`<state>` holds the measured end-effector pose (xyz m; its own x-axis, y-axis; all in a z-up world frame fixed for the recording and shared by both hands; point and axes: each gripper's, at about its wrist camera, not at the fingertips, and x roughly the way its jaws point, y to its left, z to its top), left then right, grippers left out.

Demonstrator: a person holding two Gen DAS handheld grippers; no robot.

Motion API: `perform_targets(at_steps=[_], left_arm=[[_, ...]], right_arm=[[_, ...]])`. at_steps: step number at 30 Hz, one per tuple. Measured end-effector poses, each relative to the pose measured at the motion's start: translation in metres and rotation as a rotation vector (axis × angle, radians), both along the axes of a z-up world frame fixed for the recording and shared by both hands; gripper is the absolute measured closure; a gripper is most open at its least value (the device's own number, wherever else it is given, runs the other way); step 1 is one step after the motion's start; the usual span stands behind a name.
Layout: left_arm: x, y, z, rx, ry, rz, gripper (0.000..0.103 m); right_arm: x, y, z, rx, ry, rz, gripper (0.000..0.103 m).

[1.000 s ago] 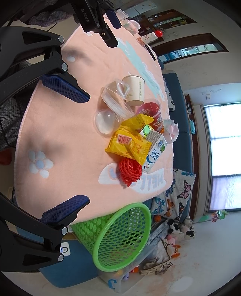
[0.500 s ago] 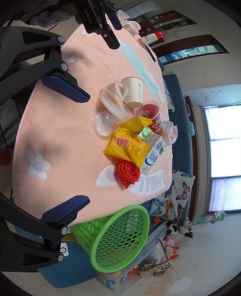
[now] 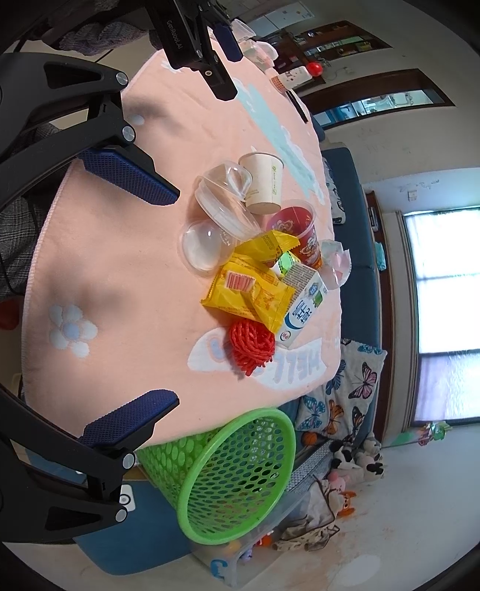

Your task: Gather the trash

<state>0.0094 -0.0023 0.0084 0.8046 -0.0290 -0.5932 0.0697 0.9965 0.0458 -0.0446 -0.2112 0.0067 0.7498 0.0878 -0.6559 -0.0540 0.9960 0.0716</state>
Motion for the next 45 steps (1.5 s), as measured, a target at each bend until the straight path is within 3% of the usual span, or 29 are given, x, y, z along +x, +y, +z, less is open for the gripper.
perform_targets(at_steps=[25, 35, 45], left_arm=[[0.017, 0.001, 0.003, -0.008, 0.013, -0.036, 0.006], [0.030, 0.013, 0.009, -0.034, 0.004, -0.033, 0.006], [0.038, 0.028, -0.003, -0.047, 0.034, -0.003, 0.010]], right_arm=[[0.017, -0.003, 0.004, 0.021, -0.014, 0.044, 0.004], [0.047, -0.014, 0.000, 0.042, 0.006, 0.052, 0.005], [0.083, -0.019, -0.001, 0.046, 0.018, 0.064, 0.013]])
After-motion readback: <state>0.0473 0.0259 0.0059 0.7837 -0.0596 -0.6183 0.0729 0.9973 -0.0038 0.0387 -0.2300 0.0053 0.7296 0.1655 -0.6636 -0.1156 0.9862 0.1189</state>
